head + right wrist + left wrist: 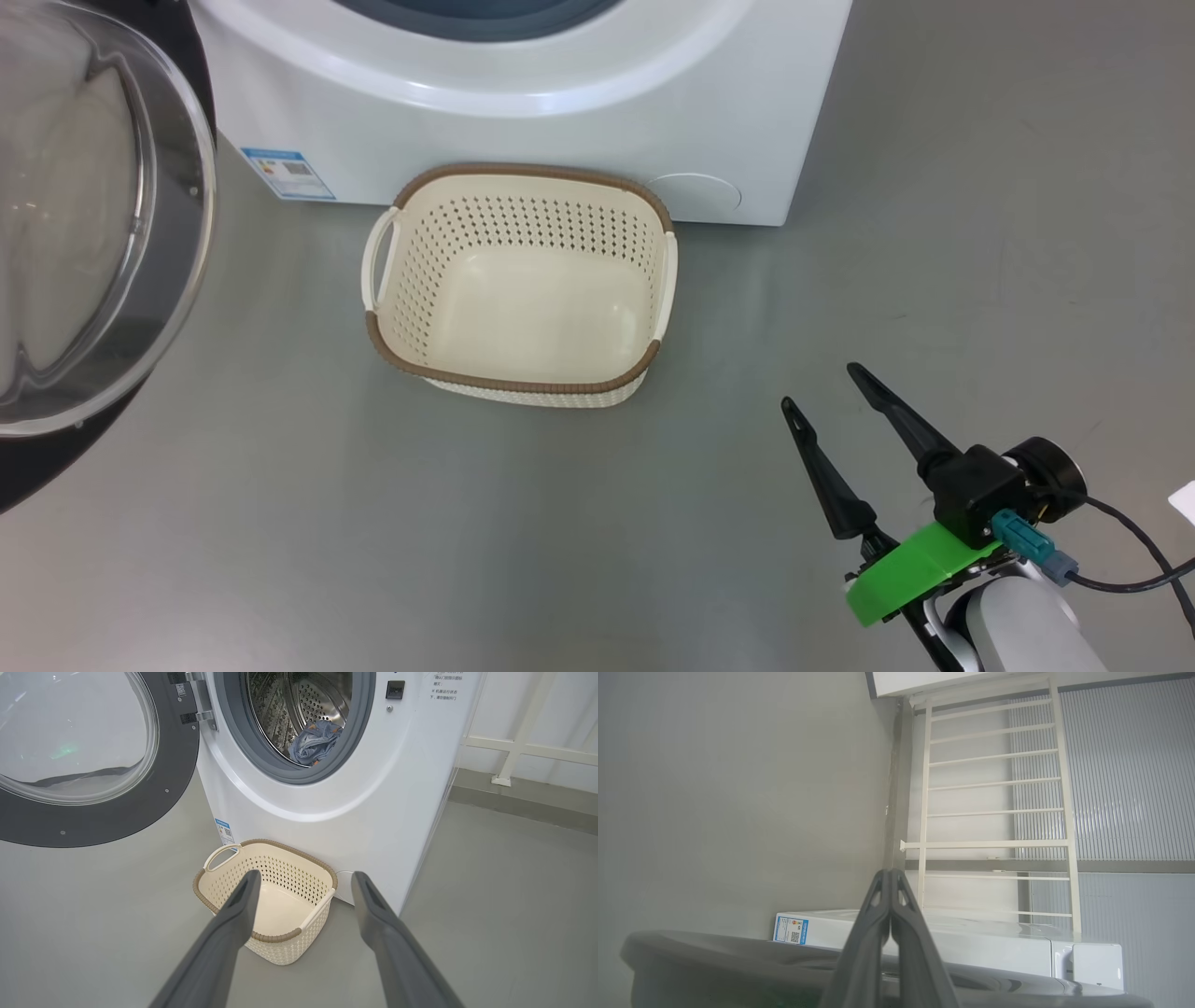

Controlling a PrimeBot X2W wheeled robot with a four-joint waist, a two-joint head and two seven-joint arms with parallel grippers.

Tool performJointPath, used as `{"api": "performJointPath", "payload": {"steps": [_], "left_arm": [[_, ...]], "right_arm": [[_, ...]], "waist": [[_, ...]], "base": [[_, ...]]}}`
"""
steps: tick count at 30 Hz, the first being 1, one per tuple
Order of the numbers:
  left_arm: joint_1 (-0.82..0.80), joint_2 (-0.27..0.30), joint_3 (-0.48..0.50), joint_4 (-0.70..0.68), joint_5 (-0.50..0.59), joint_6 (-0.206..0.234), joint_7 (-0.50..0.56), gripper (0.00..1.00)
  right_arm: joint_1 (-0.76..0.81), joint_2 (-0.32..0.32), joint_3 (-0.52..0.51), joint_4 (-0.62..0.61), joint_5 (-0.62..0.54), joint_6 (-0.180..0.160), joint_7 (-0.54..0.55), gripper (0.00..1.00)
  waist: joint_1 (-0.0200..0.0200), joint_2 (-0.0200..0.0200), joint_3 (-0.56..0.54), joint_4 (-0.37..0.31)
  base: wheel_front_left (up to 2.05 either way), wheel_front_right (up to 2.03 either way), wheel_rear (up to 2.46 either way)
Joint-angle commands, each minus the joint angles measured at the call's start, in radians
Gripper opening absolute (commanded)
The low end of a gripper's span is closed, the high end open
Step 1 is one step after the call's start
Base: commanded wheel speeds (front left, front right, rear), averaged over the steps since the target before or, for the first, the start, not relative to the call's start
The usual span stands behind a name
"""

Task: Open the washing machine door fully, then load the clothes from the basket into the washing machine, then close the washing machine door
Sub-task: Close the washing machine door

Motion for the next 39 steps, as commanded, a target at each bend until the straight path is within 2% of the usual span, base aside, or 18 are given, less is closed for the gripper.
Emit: {"api": "performJointPath", "payload": {"steps": [1,14,28,34,39], "left_arm": [[0.004,0.071,-0.004,-0.028,0.008,-0.011,0.021,0.0],[0.047,0.052,-0.049,-0.077,0.018,-0.026,0.149,0.0],[0.109,-0.019,-0.113,-0.203,0.027,-0.03,0.294,0.0],[0.184,-0.076,-0.117,-0.294,0.015,-0.035,0.344,0.0],[0.243,-0.143,-0.122,-0.392,0.0,-0.021,0.382,0.0]], "right_arm": [[-0.001,0.01,0.021,-0.02,-0.004,0.002,-0.012,1.0],[0.012,0.027,0.016,-0.009,0.002,0.002,-0.012,1.0],[0.03,0.051,0.014,0.004,0.007,0.002,-0.012,1.0],[0.038,0.062,0.016,0.006,0.013,0.002,-0.012,1.0],[0.048,0.07,0.018,0.015,0.016,0.002,-0.012,1.0]], "waist": [[0.0,0.0,-0.005,0.0],[0.0,0.0,-0.048,-0.001],[0.0,0.0,-0.103,0.013],[0.0,0.0,-0.122,0.003],[0.0,0.0,-0.142,-0.003]], "base": [[0.0,0.0,0.0],[0.0,0.0,0.0],[0.0,0.0,0.0],[0.0,0.0,0.0],[0.0,0.0,0.0]]}}
